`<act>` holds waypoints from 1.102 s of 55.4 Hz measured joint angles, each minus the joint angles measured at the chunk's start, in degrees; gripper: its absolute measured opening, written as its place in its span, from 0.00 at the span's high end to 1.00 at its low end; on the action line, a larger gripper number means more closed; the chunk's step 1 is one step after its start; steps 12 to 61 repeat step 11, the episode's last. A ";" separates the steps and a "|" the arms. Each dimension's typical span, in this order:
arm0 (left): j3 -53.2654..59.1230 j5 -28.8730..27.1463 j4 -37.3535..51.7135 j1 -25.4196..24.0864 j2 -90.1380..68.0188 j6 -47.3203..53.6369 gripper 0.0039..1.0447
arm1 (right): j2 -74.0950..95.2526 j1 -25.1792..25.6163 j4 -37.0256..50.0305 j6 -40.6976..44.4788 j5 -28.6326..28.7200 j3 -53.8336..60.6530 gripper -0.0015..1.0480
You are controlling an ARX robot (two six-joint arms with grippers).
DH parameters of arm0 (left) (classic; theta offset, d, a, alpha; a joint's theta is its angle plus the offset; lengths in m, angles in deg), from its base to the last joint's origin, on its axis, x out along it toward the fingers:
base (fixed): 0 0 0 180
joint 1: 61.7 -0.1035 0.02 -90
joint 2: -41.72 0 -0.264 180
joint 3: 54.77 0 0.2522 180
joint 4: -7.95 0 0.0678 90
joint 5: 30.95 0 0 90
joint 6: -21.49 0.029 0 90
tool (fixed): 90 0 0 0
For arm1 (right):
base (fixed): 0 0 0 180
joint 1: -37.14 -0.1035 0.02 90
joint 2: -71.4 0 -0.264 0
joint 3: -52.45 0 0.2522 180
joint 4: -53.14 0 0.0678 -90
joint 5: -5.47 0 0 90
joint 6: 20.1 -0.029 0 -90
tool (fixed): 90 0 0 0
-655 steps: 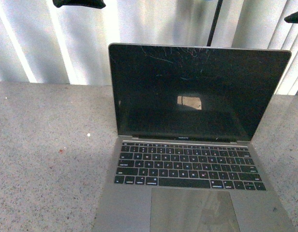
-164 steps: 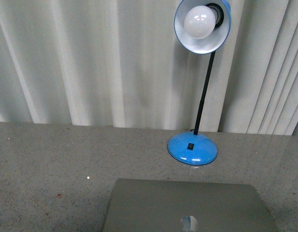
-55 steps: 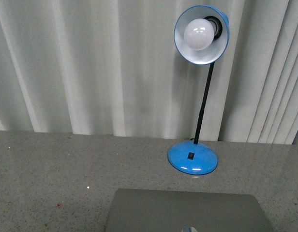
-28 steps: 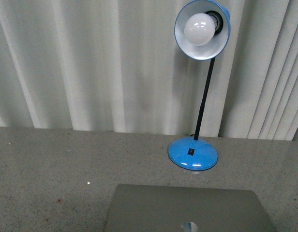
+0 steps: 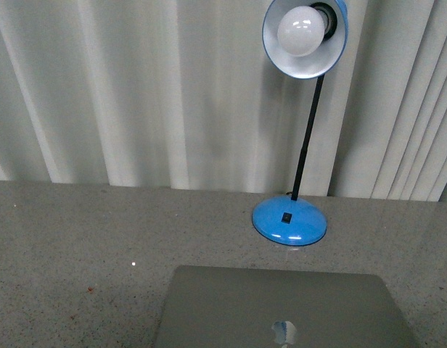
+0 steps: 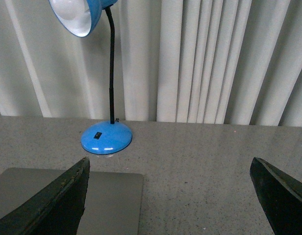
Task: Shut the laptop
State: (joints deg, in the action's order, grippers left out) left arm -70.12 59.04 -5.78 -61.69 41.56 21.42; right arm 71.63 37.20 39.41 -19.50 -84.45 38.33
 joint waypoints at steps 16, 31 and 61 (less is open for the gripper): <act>0.00 0.00 0.00 0.00 0.00 0.00 0.06 | 0.00 0.00 0.00 0.02 0.00 0.00 0.07; 0.00 0.00 0.00 0.00 0.00 0.00 0.06 | 0.00 0.00 0.00 0.02 0.00 0.00 0.07; 0.00 0.00 0.00 0.00 0.00 0.00 0.06 | 0.00 0.00 0.00 0.02 0.00 0.00 0.07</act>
